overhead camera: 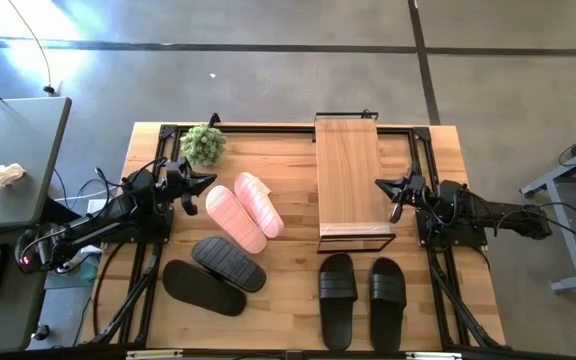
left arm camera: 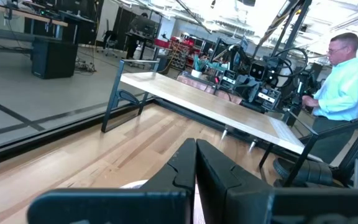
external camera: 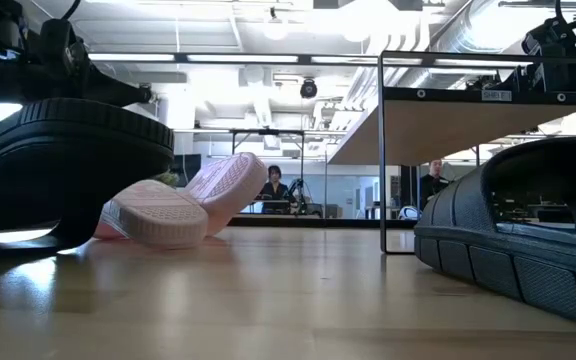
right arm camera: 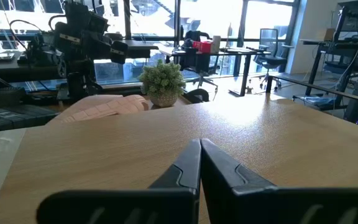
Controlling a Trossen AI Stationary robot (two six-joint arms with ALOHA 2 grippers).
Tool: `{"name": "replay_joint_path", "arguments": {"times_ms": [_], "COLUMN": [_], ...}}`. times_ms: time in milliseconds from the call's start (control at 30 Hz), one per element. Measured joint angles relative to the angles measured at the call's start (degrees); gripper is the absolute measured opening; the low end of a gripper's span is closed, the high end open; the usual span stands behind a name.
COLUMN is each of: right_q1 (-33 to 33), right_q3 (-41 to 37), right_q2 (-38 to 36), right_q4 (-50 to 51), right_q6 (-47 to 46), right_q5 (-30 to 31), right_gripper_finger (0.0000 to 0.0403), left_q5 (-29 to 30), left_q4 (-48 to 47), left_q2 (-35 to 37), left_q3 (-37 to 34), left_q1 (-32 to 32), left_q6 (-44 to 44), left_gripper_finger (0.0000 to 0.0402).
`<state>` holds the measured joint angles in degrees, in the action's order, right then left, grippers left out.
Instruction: Pick and place slides into the shelf
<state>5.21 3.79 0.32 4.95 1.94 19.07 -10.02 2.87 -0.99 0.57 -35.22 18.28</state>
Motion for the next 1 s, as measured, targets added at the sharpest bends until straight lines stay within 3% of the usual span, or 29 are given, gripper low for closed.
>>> {"name": "replay_joint_path", "arguments": {"times_ms": [233,833,900,1000], "right_q1": [0.0,0.0,0.0,0.0], "right_q3": [0.0,0.0,0.0,0.0], "right_q2": [0.0,0.0,0.0,0.0], "right_q4": [0.6,0.6,0.5,-2.0], "right_q6": [4.6,4.5,2.5,-8.3], "right_q5": [4.5,4.5,4.3,0.6], "right_gripper_finger": [0.0000,0.0000,0.0000,0.0000], "left_q5": [0.0,2.0,2.7,3.0], "left_q4": [0.0,0.0,0.0,0.3], "left_q2": [0.0,0.0,0.0,0.0], "left_q3": [0.0,0.0,0.0,0.0], "left_q1": [0.0,0.0,0.0,0.0], "left_q6": [0.0,0.0,0.0,1.2], "left_gripper_finger": [0.0001,0.0001,0.0001,0.0001]}}
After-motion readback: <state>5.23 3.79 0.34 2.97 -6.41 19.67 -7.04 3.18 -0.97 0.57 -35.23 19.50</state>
